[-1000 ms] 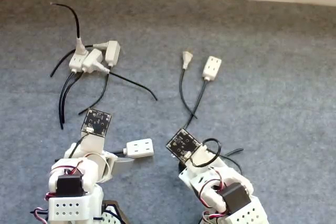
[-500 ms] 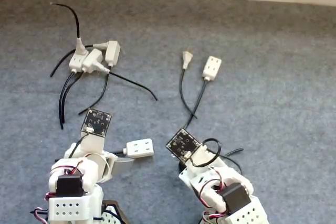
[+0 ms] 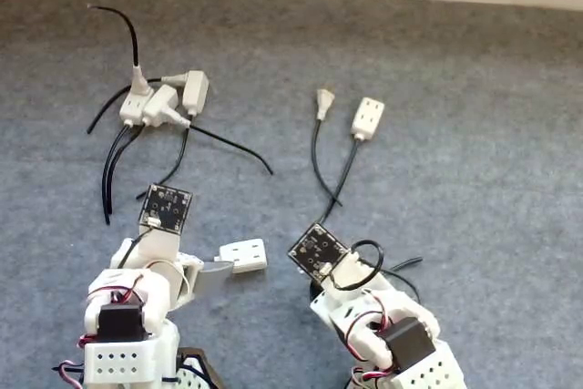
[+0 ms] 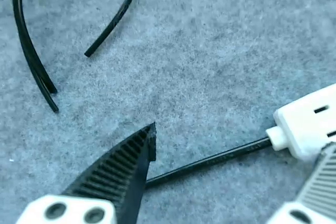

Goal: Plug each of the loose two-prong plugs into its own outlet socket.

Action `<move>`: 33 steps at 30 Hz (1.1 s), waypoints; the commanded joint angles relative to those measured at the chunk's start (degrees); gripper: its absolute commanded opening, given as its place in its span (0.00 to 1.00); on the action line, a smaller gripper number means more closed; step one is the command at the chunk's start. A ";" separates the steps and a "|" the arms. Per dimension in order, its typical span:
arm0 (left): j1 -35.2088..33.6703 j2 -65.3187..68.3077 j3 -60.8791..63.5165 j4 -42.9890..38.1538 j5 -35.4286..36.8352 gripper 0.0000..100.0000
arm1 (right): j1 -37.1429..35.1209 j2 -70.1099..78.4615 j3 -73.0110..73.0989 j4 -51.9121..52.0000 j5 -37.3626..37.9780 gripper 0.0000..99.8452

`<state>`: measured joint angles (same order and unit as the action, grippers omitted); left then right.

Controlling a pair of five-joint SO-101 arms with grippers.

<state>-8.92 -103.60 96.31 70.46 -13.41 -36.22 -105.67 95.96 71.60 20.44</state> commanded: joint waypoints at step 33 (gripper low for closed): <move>-3.12 51.03 -58.68 7.12 -3.52 0.44 | 38.81 44.79 -47.34 -2.51 -1.23 0.01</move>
<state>-12.26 -70.73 47.25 76.70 -16.31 1.93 -77.10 58.42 69.49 21.23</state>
